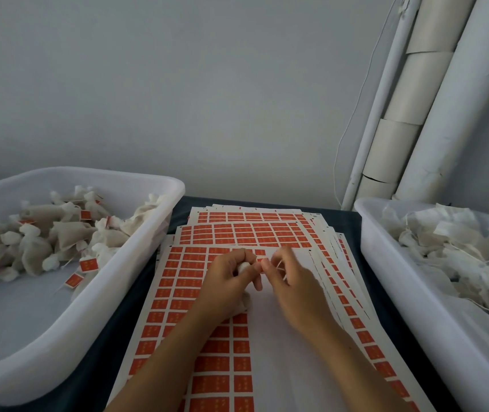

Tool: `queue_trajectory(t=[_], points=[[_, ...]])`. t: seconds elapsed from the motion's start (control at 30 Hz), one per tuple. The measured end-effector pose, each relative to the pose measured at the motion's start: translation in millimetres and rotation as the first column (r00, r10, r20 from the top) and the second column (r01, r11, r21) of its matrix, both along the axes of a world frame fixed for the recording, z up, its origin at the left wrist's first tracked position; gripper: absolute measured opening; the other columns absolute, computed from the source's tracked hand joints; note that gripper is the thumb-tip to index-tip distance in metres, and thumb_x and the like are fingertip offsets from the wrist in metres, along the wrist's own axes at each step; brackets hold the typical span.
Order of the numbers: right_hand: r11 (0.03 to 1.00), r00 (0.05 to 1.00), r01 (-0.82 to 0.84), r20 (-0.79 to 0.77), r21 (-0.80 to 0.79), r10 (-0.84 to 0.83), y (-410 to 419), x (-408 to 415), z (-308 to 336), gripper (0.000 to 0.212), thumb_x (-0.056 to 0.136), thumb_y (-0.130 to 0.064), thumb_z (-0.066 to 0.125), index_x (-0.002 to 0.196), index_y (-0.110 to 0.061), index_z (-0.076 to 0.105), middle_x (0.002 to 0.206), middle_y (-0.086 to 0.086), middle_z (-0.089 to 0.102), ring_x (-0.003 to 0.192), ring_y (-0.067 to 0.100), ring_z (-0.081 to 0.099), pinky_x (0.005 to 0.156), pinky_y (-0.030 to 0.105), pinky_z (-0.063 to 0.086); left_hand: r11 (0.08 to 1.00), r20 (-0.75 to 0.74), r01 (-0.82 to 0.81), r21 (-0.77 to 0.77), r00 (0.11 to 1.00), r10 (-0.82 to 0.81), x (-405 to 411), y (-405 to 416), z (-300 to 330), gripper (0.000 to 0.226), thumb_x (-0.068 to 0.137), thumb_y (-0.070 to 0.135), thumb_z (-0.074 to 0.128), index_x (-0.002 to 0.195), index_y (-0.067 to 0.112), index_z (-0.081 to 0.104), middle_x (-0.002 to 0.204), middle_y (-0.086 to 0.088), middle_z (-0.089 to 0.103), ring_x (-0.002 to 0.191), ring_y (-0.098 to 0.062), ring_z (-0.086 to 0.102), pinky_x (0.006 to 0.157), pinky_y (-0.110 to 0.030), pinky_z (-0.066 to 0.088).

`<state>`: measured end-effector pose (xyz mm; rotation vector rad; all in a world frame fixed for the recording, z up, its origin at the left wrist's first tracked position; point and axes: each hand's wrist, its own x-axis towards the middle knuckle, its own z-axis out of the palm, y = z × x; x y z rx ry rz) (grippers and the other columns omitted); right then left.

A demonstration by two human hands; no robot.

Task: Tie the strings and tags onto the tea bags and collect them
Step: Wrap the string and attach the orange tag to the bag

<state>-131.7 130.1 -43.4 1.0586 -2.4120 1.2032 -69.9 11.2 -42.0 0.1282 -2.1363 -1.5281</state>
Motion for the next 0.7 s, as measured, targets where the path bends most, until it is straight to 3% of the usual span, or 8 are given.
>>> queue_trajectory(t=[0.07,0.17,0.37,0.43,0.6,0.7], points=[[0.997,0.996,-0.059,0.057,-0.045,0.062,-4,2,-5,0.016,0.09,-0.046,0.038,0.083,-0.033,0.044,0.072,-0.025,0.05,0.063,-0.004,0.056,0.054,0.004,0.039,0.999,-0.004,0.031,0.01,1.0,-0.031,-1,0,0,0.027,0.093,0.014,0.053,0.068,0.013,0.062,0.058,0.009,0.057,0.056,0.0,0.052,0.058,-0.012,0.043],[0.989,0.992,-0.088,0.08,-0.116,0.098,-5,1,-5,0.027,0.095,-0.027,0.046,0.07,-0.033,0.043,0.068,-0.023,0.05,0.07,-0.014,0.053,0.06,0.001,0.04,0.998,0.009,0.057,0.022,0.998,-0.057,-2,2,-1,0.03,0.095,0.012,0.048,0.068,0.013,0.059,0.049,0.014,0.052,0.049,-0.001,0.048,0.054,-0.014,0.041],[0.986,0.99,-0.1,0.089,-0.13,0.112,-6,-2,-8,0.033,0.096,-0.023,0.045,0.065,-0.031,0.044,0.064,-0.017,0.05,0.062,-0.001,0.055,0.06,0.005,0.042,0.993,0.023,0.1,0.06,0.995,-0.101,-2,0,-3,0.033,0.096,0.006,0.045,0.065,0.012,0.057,0.046,0.01,0.049,0.044,-0.002,0.043,0.048,-0.014,0.038],[0.979,0.976,-0.125,0.156,-0.163,0.151,-4,-5,-7,0.031,0.096,-0.023,0.046,0.066,-0.029,0.048,0.063,-0.014,0.053,0.06,0.007,0.055,0.062,0.009,0.046,0.991,0.026,0.097,0.088,0.995,-0.099,-4,1,-3,0.035,0.097,0.007,0.043,0.066,0.01,0.057,0.047,0.009,0.05,0.044,-0.003,0.043,0.047,-0.015,0.038],[0.946,0.915,-0.143,0.326,-0.29,0.238,-4,-6,-9,0.025,0.096,-0.028,0.042,0.077,-0.026,0.058,0.058,-0.021,0.058,0.057,0.0,0.057,0.06,0.007,0.044,0.997,0.04,0.007,0.071,0.999,-0.01,-4,10,-2,0.042,0.099,0.029,0.033,0.068,0.014,0.057,0.053,0.011,0.059,0.052,-0.002,0.055,0.054,-0.009,0.043],[0.928,0.897,-0.089,0.376,-0.362,0.233,-3,-9,-11,0.026,0.096,-0.03,0.041,0.079,-0.023,0.059,0.06,-0.012,0.059,0.056,0.007,0.055,0.06,0.011,0.046,0.997,0.116,0.065,-0.029,0.991,-0.062,-2,-1,1,0.04,0.095,0.046,0.028,0.086,0.021,0.059,0.076,0.01,0.065,0.071,0.0,0.061,0.067,-0.013,0.047]])
